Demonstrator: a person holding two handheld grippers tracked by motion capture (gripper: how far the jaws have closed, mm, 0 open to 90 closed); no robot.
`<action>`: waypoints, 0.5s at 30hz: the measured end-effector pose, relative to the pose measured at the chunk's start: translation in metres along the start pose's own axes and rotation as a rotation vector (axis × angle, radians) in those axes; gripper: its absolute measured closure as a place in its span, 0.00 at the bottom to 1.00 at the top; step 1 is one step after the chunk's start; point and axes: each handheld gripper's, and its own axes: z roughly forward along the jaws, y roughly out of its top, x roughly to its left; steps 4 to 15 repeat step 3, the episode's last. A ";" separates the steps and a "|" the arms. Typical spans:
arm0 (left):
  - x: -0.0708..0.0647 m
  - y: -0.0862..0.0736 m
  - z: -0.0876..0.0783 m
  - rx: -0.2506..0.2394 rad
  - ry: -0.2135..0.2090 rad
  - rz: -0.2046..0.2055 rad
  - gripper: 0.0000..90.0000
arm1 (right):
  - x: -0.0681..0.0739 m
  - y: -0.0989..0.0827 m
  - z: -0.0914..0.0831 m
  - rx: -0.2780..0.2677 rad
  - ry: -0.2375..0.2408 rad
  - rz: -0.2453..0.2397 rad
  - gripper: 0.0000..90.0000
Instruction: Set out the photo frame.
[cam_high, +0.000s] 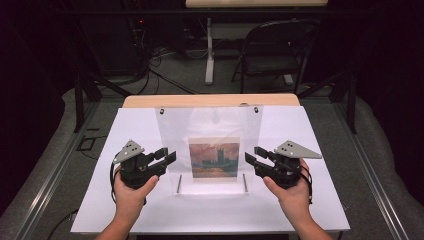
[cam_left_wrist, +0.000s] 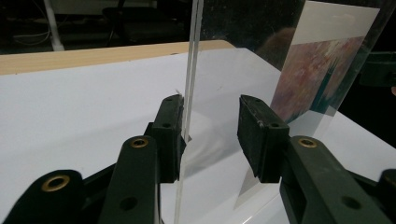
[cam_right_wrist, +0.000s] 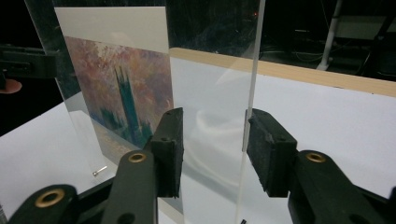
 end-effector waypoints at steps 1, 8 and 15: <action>0.000 -0.001 0.000 0.000 0.001 0.000 0.64 | 0.000 0.000 0.000 -0.001 0.006 -0.005 0.58; 0.000 -0.004 -0.001 0.005 -0.001 0.007 0.58 | -0.002 -0.002 -0.001 -0.007 0.023 0.011 0.51; 0.000 -0.004 -0.001 0.005 -0.001 0.007 0.58 | -0.002 -0.002 -0.001 -0.007 0.023 0.011 0.51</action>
